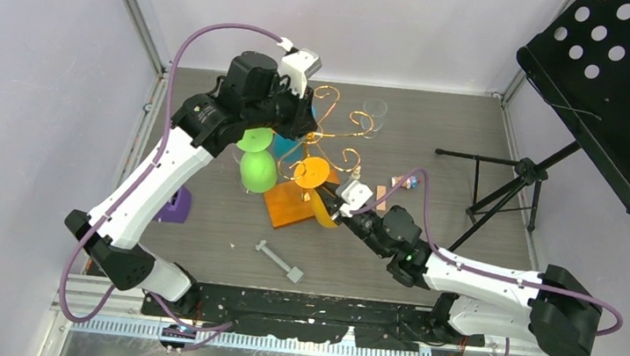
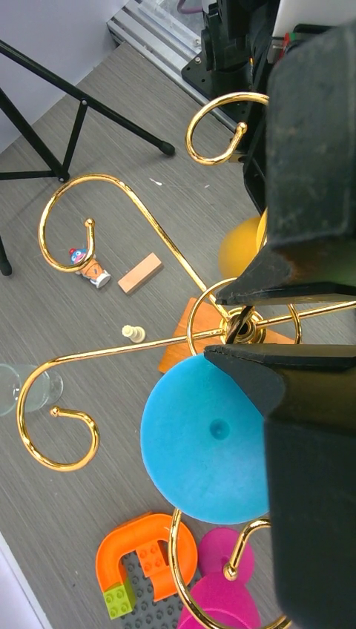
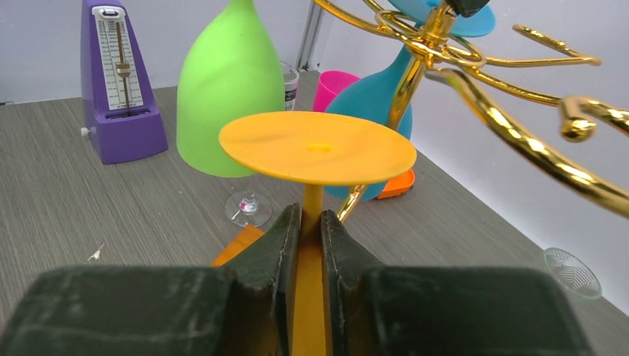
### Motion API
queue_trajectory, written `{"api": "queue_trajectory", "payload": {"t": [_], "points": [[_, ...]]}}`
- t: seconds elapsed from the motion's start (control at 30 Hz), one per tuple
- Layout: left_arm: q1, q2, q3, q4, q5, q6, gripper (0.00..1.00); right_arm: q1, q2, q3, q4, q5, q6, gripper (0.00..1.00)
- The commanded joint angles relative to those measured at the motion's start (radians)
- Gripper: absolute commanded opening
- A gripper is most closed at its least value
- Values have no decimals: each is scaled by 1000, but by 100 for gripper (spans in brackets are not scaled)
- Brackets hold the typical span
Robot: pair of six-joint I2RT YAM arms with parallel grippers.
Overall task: Place the wine glass upside down on the wine glass rack
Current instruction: Turn the wine glass upside down at the wine rack.
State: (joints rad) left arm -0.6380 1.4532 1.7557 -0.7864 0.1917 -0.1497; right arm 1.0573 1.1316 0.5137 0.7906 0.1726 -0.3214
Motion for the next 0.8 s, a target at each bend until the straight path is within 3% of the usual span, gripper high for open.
{"api": "queue_trajectory", "payload": {"t": [0.0,0.37,0.77], "points": [[6,-1,22,-69,27,-2,18,-2,-74,-17,39,-8,0,5],[8,7,30,-72,30,-10,18,3,-232,-31,28,-111,78,5],[7,12,32,-72,40,-16,17,23,-247,45,-51,-211,83,5]]}}
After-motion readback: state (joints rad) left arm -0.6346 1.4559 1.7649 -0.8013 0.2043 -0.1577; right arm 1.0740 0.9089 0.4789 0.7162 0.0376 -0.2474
